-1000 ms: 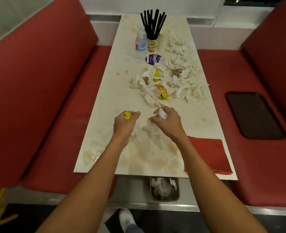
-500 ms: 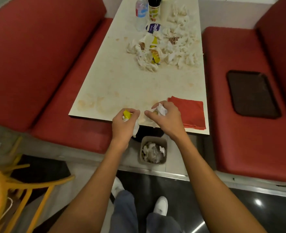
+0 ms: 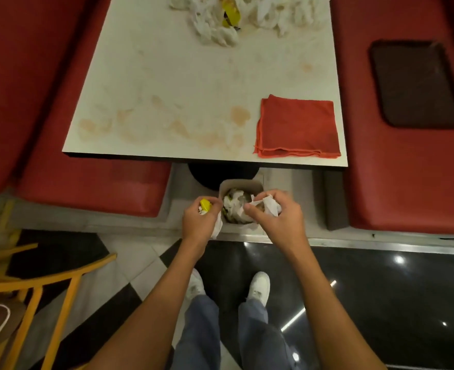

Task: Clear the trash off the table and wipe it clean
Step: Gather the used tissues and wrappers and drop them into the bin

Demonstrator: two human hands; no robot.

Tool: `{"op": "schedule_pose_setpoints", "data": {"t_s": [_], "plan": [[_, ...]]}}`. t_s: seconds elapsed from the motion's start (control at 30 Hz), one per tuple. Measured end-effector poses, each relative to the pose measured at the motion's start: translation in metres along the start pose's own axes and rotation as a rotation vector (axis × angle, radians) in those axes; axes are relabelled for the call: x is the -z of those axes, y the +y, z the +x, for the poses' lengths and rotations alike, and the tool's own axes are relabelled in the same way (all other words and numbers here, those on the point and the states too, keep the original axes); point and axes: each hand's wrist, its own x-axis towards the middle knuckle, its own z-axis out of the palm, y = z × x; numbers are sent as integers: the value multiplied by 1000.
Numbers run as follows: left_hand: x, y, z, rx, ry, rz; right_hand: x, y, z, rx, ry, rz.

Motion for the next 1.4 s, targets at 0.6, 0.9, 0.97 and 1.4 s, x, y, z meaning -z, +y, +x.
{"op": "schedule_pose_setpoints", "data": {"t_s": [0.6, 0.9, 0.97, 1.4], "plan": [[-103, -134, 204, 67, -42, 290, -101, 227, 207, -64, 22, -336], [-115, -183, 239, 91, -30, 193, -138, 321, 246, -59, -404, -863], [-118, -188, 242, 75, -23, 226, -137, 327, 243, 6, -533, -846], [-160, -185, 237, 41, -189, 279, -74, 303, 221, 18, -332, -454]]}}
